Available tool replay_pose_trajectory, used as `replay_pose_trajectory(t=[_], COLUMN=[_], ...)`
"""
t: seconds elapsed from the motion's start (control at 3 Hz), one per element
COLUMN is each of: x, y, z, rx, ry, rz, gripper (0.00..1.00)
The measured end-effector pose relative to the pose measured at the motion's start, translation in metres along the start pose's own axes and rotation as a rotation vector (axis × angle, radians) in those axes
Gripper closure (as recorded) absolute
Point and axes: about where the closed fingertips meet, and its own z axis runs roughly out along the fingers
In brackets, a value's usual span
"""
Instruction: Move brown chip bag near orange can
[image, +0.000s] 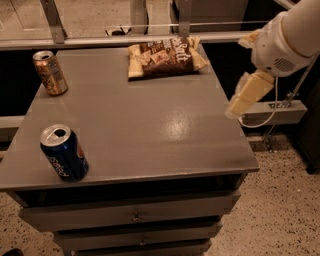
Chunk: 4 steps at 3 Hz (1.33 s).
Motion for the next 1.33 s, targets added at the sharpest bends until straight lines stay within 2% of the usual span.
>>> replay_pose_trajectory(t=[0.33,0.67,1.0,1.33], x=[-0.022,-0.048,-0.048,-0.055], y=[-0.030,-0.061,-0.061,-0.060], z=[0.028,0.067,0.067,0.066], rx=[0.038,0.046,0.051,0.081], ry=[-0.093,-0.203,-0.210,-0.258], rz=[-0.003,0.022,0.022,0.026], gripper=[0.00,0.00,0.00,0.00])
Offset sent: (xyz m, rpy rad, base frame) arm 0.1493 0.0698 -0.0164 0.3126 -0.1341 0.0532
